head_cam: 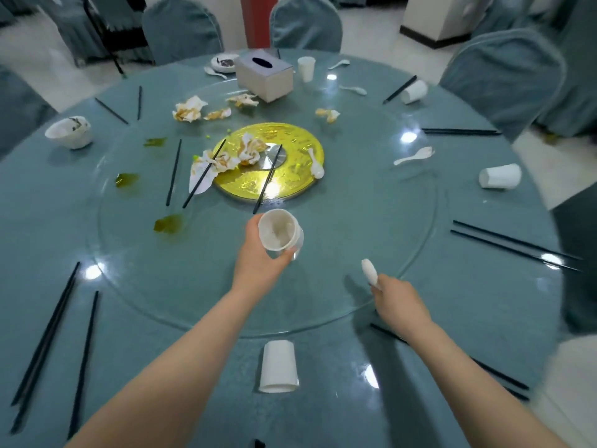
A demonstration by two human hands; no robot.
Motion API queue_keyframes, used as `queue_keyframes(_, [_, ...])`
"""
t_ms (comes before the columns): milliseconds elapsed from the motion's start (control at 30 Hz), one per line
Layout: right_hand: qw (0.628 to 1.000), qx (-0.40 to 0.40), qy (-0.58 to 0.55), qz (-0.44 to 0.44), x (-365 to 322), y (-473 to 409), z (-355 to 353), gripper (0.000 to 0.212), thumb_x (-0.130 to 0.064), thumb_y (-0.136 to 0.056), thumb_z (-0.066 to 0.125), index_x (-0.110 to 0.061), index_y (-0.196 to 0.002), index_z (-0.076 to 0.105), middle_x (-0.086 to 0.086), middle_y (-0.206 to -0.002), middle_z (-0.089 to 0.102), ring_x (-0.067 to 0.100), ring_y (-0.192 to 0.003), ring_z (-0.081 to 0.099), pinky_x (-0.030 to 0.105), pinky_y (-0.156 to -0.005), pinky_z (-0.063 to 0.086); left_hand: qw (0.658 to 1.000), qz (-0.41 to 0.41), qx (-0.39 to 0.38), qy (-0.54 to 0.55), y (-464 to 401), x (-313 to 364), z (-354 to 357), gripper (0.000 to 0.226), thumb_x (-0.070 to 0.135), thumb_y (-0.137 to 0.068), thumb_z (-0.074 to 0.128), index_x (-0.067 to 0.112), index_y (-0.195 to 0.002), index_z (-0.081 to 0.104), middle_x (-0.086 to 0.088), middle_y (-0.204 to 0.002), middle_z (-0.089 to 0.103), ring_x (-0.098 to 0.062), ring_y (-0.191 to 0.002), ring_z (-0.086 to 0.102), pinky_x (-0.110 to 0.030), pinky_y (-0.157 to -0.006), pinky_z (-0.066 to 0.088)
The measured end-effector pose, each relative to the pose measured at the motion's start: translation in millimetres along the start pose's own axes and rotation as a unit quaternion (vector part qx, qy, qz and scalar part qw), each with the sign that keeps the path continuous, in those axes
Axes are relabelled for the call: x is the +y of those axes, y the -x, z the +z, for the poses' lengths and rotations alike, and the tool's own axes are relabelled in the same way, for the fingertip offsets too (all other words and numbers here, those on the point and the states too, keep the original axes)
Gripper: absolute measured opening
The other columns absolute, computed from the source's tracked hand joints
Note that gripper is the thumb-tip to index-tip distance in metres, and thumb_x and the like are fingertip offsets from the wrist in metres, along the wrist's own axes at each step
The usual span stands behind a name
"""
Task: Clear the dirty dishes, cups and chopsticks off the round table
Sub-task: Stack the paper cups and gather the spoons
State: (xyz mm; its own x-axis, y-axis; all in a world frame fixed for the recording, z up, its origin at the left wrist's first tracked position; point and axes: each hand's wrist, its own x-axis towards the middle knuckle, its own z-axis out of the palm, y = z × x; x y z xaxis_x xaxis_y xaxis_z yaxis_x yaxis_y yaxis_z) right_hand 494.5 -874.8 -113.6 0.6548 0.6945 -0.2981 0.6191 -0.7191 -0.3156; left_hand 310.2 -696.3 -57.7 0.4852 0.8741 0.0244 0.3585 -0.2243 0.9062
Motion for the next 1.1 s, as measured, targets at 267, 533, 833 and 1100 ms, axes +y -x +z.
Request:
queue_keyframes(267, [0.999, 0.004, -0.041, 0.007, 3.1, 1.7, 6.5, 0.019, -0.023, -0.097, 0.035, -0.016, -0.08, 0.041, 0.01, -0.079, 0.056, 0.031, -0.071, 0.047, 0.034, -0.058, 0.033, 0.996, -0.036, -0.054, -0.056, -18.2, -15.6, 17.2, 0.064, 0.029, -0.071, 0.077, 0.035, -0.12, 0.037, 0.012, -0.113, 0.053, -0.011, -0.101, 0.054, -0.023, -0.076, 0.043])
queue_keyframes(533, [0.998, 0.004, -0.058, -0.031, -7.9, 16.2, 9.6, 0.027, -0.034, -0.087, 0.06, -0.014, -0.105, 0.058, 0.007, -0.091, 0.065, 0.031, -0.089, 0.059, 0.031, -0.065, 0.038, 0.99, -0.079, -0.109, -0.046, 1.4, -25.1, 4.3, 0.071, 0.018, -0.071, 0.079, 0.025, -0.126, 0.035, 0.008, -0.111, 0.052, -0.017, -0.102, 0.053, -0.025, -0.074, 0.04])
queue_keyframes(833, [0.979, -0.12, -0.092, -0.133, -46.9, 68.1, 29.6, 0.059, -0.059, -0.063, 0.078, -0.021, -0.097, 0.049, -0.009, -0.074, 0.052, 0.012, -0.067, 0.048, 0.021, -0.052, 0.031, 0.992, -0.118, -0.006, 0.035, 61.5, -48.7, -49.9, 0.07, 0.005, -0.066, 0.081, 0.025, -0.117, 0.038, 0.016, -0.103, 0.052, -0.014, -0.1, 0.053, -0.026, -0.083, 0.04])
queue_keyframes(1100, [0.975, -0.145, -0.108, -0.132, -85.6, 113.1, 66.7, 0.055, -0.042, -0.069, 0.078, -0.021, -0.111, 0.049, -0.008, -0.082, 0.058, 0.015, -0.075, 0.056, 0.025, -0.062, 0.044, 0.988, -0.118, 0.025, 0.095, 110.7, -58.3, -93.9, 0.073, 0.014, -0.056, 0.079, 0.025, -0.116, 0.039, 0.018, -0.103, 0.052, -0.002, -0.092, 0.055, -0.015, -0.068, 0.041])
